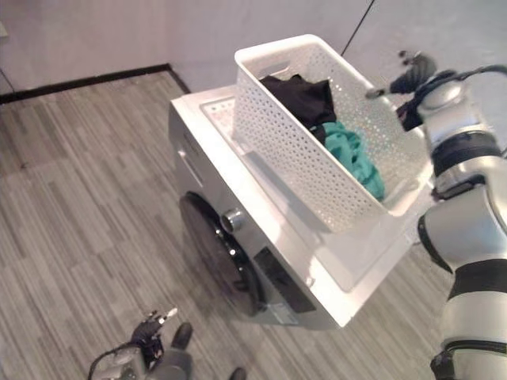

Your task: Grab the laundry basket,head to the washer,open it,put in the laundry and shut it.

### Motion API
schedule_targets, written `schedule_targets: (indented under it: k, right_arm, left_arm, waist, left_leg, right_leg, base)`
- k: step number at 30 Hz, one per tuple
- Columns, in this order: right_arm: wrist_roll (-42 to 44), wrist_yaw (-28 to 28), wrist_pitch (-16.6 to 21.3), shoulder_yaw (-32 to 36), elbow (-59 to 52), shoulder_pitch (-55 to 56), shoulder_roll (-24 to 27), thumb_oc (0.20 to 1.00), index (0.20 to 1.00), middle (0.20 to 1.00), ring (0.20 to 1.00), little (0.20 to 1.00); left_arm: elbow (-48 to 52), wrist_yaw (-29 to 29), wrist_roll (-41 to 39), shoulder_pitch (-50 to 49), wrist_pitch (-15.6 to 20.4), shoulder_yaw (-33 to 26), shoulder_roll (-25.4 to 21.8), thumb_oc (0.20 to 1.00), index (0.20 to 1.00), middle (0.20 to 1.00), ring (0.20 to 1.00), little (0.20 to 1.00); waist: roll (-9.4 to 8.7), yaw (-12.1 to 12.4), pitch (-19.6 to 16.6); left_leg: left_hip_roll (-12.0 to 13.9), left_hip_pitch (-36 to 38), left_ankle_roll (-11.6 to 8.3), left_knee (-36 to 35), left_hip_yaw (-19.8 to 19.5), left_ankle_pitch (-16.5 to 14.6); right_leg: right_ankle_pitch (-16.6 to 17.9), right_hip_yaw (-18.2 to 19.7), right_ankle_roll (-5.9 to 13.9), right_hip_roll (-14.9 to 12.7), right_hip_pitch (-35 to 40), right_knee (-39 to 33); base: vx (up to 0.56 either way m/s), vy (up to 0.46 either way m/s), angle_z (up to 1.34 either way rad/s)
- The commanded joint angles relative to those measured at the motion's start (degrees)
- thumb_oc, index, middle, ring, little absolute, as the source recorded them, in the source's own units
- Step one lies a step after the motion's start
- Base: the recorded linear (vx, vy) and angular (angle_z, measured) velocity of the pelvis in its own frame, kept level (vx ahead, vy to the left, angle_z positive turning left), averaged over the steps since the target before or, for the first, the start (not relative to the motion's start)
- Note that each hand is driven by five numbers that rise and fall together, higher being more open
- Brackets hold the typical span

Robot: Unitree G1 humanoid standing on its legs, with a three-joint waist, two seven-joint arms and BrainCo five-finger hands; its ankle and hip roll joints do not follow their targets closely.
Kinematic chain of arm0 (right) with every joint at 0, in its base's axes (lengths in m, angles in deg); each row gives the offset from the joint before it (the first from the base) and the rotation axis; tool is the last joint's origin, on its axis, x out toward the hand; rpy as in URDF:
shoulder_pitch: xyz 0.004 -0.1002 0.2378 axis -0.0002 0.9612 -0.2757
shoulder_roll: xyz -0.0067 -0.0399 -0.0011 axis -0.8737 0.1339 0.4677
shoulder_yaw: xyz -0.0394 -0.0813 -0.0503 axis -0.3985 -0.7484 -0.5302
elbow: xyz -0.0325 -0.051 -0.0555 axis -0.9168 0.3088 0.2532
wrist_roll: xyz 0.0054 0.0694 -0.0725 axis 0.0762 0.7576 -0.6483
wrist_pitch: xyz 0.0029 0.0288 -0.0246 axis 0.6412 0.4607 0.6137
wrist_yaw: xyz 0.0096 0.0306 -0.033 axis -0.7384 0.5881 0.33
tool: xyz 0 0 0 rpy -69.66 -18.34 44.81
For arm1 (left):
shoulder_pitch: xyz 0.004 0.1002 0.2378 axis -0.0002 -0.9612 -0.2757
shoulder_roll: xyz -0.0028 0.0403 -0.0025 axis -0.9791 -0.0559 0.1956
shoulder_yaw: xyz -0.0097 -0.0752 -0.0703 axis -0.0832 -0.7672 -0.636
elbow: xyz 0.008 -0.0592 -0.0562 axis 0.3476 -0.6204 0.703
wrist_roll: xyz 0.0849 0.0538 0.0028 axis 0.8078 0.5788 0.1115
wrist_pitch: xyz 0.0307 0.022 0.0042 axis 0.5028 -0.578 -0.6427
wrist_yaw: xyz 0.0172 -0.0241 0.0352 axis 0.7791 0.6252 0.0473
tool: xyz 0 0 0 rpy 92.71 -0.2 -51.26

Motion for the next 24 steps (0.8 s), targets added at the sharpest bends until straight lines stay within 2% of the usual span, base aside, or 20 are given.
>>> schedule_targets:
  k: [1,5,6,7,8,9,10,11,12,14,15,16,18,19,20,21,23,24]
  right_arm:
    - [9.4,-1.85,4.47,-3.94,1.58,-9.96,10.63,1.0,1.0,1.0,1.0,1.0]
    - [9.43,-1.82,4.49,-4.03,1.63,-10.04,10.64,1.0,1.0,1.0,1.0,1.0]
    - [16.21,-4.32,7.79,-1.9,-4.78,-8.9,17.42,1.0,1.0,1.0,1.0,1.0]
    - [17.36,-5.41,9.33,0.11,-11.56,-7.04,19.34,1.0,1.0,1.0,1.0,1.0]
    - [12.49,-12.21,12.54,14.79,-33.85,9.75,25.1,1.0,1.0,1.0,1.0,1.0]
    - [12.0,-12.52,12.36,18.42,-35.09,13.6,25.04,1.0,1.0,1.0,1.0,1.0]
    - [8.2,-14.46,12.98,28.57,-43.7,25.72,24.89,1.0,1.0,1.0,1.0,1.0]
    - [2.42,-16.38,13.8,40.03,-53.19,40.37,22.51,1.0,1.0,1.0,1.0,1.0]
    - [2.18,-16.43,13.61,42.16,-54.04,42.68,22.26,1.0,1.0,1.0,1.0,1.0]
    - [-4.45,-16.96,12.31,49.73,-60.39,54.82,18.09,1.0,1.0,1.0,1.0,1.0]
    - [-7.99,-17.13,10.94,53.06,-63.12,60.59,15.3,1.0,1.0,1.0,1.0,1.0]
    - [-14.95,-16.96,8.7,58.25,-67.41,69.74,10.8,1.0,1.0,1.0,1.0,1.0]
    - [-15.09,-16.88,8.44,59.45,-68.13,71.0,10.42,1.0,1.0,1.0,1.0,1.0]
    - [-24.72,-16.73,5.97,65.58,-71.49,80.71,5.39,1.0,1.0,1.0,1.0,1.0]
    - [-24.84,-16.61,5.78,66.29,-72.03,81.46,5.04,1.0,1.0,1.0,1.0,1.0]
    - [-27.09,-16.79,5.41,66.6,-71.86,83.64,3.12,1.0,1.0,1.0,1.0,1.0]
    - [-30.35,-15.63,4.19,68.08,-71.95,88.29,-1.39,1.0,1.0,1.0,1.0,1.0]
    - [-33.03,-14.08,2.94,67.69,-70.24,93.17,-5.78,1.0,1.0,1.0,1.0,1.0]
  left_arm:
    - [-0.81,0.76,2.04,-0.34,2.25,-1.13,0.05,1.0,1.0,1.0,1.0,1.0]
    - [-0.82,0.77,2.04,-0.32,2.25,-1.12,0.09,1.0,1.0,1.0,1.0,1.0]
    - [-2.22,-0.17,1.96,-1.01,3.03,-3.99,0.82,1.0,1.0,1.0,1.0,1.0]
    - [-2.4,-0.41,1.64,-1.3,3.01,-4.61,1.42,1.0,1.0,1.0,1.0,1.0]
    - [-1.64,-0.74,1.73,-2.7,2.76,-7.27,3.78,1.0,1.0,1.0,1.0,1.0]
    - [-1.61,-0.75,1.73,-2.96,2.74,-7.01,2.86,1.0,1.0,1.0,1.0,1.0]
    - [-0.93,-0.91,1.83,-3.63,2.59,-8.19,3.86,1.0,1.0,1.0,1.0,1.0]
    - [-0.33,-1.03,2.41,-4.33,2.41,-10.26,5.17,1.0,1.0,1.0,1.0,1.0]
    - [-0.32,-1.02,2.41,-4.41,2.4,-9.89,4.67,1.0,1.0,1.0,1.0,1.0]
    - [1.66,-1.32,2.41,-5.32,2.7,-11.62,5.18,1.0,1.0,1.0,1.0,1.0]
    - [2.12,-1.39,2.28,-5.63,2.72,-12.48,5.18,1.0,1.0,1.0,1.0,1.0]
    - [3.94,-1.46,1.82,-6.57,2.66,-14.84,5.11,1.0,1.0,1.0,1.0,1.0]
    - [3.99,-1.47,1.81,-6.57,2.63,-14.44,4.8,1.0,1.0,1.0,1.0,1.0]
    - [4.47,-1.42,2.45,-7.6,2.26,-17.66,3.74,1.0,1.0,1.0,1.0,1.0]
    - [4.52,-1.43,2.45,-7.6,2.24,-17.39,3.55,1.0,1.0,1.0,1.0,1.0]
    - [4.61,-1.24,3.15,-7.86,2.09,-17.82,3.27,1.0,1.0,1.0,1.0,1.0]
    - [4.54,-0.89,4.09,-8.06,1.85,-18.3,3.32,1.0,1.0,1.0,1.0,1.0]
    - [5.37,-0.73,4.41,-8.87,2.16,-19.14,3.17,1.0,1.0,1.0,1.0,1.0]
  waist:
    - [0.37,-0.74,-3.36]
    - [0.41,-0.68,-3.32]
    - [1.83,-3.6,-4.6]
    - [2.49,-4.84,-4.96]
    - [5.68,-8.92,-5.93]
    - [4.89,-8.56,-6.06]
    - [6.32,-10.05,-6.15]
    - [8.32,-12.35,-6.01]
    - [7.95,-11.8,-6.03]
    - [9.38,-12.92,-5.17]
    - [9.67,-13.18,-4.86]
    - [10.86,-14.52,-4.0]
    - [10.52,-13.8,-4.23]
    - [11.85,-15.05,-3.4]
    - [11.61,-14.73,-3.57]
    - [12.16,-14.85,-3.35]
    - [12.28,-14.93,-3.64]
    - [12.28,-14.82,-3.56]
  left_leg:
    - [2.16,5.73,0.63,-0.65,-1.13,-6.36]
    - [2.17,5.77,0.63,-0.67,-1.09,-6.35]
    - [2.55,7.17,0.54,-1.5,0.59,-6.55]
    - [2.49,7.33,0.63,-1.67,1.28,-6.41]
    - [2.35,8.09,1.13,-1.47,3.82,-6.81]
    - [2.52,8.51,1.05,-1.58,3.89,-7.22]
    - [2.48,8.83,1.4,-1.08,4.9,-7.7]
    - [2.26,9.04,1.95,-0.3,6.85,-7.97]
    - [2.39,9.39,1.91,-0.35,6.97,-8.42]
    - [2.39,10.32,2.51,0.33,9.81,-9.35]
    - [2.51,10.35,2.75,0.63,11.6,-9.42]
    - [3.03,10.37,3.07,1.55,13.91,-10.17]
    - [2.97,10.06,3.05,1.56,14.26,-9.94]
    - [3.46,9.54,3.66,3.37,15.16,-10.94]
    - [3.39,9.22,3.64,3.42,15.22,-10.67]
    - [3.53,9.16,3.79,3.72,15.1,-10.96]
    - [3.37,8.88,3.7,4.09,15.06,-10.99]
    - [3.6,9.15,3.14,3.71,15.78,-10.34]
  right_leg:
    - [5.1,1.78,3.77,-2.59,-1.17,6.11]
    - [5.12,1.82,3.77,-2.59,-1.15,6.1]
    - [5.69,3.54,4.05,-2.79,-1.33,5.78]
    - [5.89,4.36,4.09,-2.94,-1.7,5.65]
    - [6.16,6.96,4.0,-3.49,-2.82,5.79]
    - [5.87,7.06,4.03,-3.32,-2.54,5.83]
    - [5.63,8.49,3.95,-3.39,-2.99,5.95]
    - [5.77,11.09,3.85,-3.56,-4.13,5.69]
    - [5.47,11.24,3.9,-3.43,-3.91,5.72]
    - [6.67,14.74,4.36,-3.62,-5.03,5.3]
    - [8.0,16.81,4.65,-3.77,-6.18,4.89]
    - [9.13,19.07,5.35,-3.99,-7.42,5.01]
    - [9.37,19.46,5.33,-4.02,-7.91,5.01]
    - [7.27,18.14,4.85,-4.55,-8.05,8.07]
    - [7.39,18.23,4.8,-4.61,-8.43,8.17]
    - [5.87,17.2,4.67,-4.68,-8.16,9.83]
    - [3.35,14.91,4.54,-5.31,-7.59,11.11]
    - [3.38,13.92,4.5,-5.73,-7.43,10.48]
  base:
    - [0.01,0.008,-0.15]
    - [0.0,0.016,-0.08]
    - [-0.01,0.083,-0.18]
    - [-0.04,0.178,-0.11]
    - [-0.02,0.12,0.02]
    - [-0.02,0.131,-0.24]
    - [-0.07,0.089,-0.51]
    - [-0.06,0.093,-0.66]
    - [-0.1,0.087,-1.16]
    - [-0.11,0.044,-1.45]
    - [-0.2,-0.019,-1.41]
    - [-0.17,-0.028,-1.64]
    - [-0.1,-0.056,-1.36]
    - [-0.09,-0.08,-1.03]
    - [-0.1,-0.116,-0.51]
    - [-0.05,-0.068,-0.04]
    - [-0.04,-0.154,-0.01]
    - [-0.04,-0.181,0.03]
